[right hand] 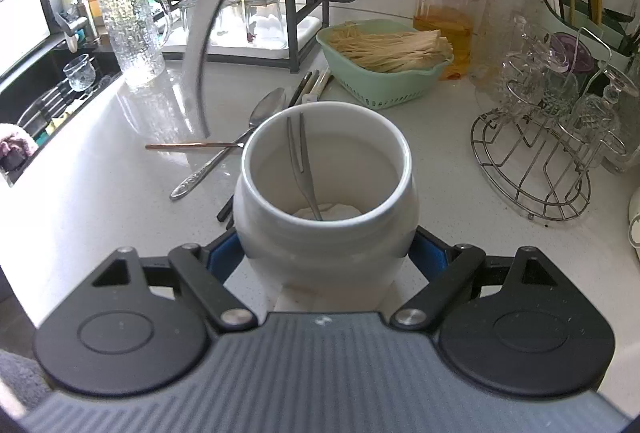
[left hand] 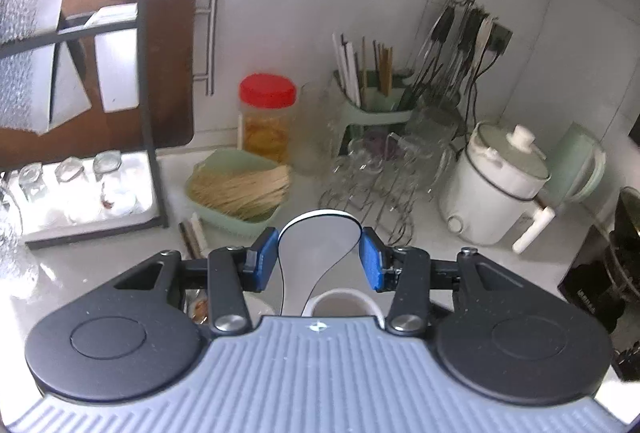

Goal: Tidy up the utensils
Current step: 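Carry the ceramic spoon with the left tool and lower it into the mug, then open the left tool to release the ceramic spoon into the mug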

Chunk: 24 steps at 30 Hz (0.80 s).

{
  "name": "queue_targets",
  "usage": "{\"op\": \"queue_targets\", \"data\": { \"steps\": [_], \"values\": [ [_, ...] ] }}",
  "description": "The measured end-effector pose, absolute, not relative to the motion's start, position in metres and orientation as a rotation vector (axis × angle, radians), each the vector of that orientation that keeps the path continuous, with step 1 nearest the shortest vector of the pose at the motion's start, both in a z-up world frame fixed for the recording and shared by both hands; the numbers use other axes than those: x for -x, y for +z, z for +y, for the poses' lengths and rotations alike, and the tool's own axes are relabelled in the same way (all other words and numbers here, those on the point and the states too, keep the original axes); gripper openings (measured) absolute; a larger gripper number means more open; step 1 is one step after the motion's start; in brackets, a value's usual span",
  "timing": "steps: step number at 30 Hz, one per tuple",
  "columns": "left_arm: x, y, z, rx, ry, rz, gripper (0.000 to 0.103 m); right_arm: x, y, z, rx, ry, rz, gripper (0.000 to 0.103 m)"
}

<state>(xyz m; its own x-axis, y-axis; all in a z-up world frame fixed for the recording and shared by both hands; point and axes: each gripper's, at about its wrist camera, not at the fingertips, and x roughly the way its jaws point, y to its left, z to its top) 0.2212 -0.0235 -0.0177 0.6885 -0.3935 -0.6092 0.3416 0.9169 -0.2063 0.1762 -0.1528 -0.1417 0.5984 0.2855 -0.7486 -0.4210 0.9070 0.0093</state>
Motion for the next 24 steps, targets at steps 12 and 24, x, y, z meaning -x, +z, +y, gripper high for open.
{"op": "queue_targets", "data": {
  "steps": [12, 24],
  "values": [
    [-0.225, -0.012, -0.042, 0.092, -0.469, 0.673, 0.05, -0.175, -0.142, -0.152, 0.175, 0.413, 0.832, 0.09],
    [-0.237, -0.033, -0.05, 0.083, -0.496, 0.81, 0.05, -0.175, -0.141, -0.152, 0.166, 0.41, 0.826, 0.09]
  ]
}}
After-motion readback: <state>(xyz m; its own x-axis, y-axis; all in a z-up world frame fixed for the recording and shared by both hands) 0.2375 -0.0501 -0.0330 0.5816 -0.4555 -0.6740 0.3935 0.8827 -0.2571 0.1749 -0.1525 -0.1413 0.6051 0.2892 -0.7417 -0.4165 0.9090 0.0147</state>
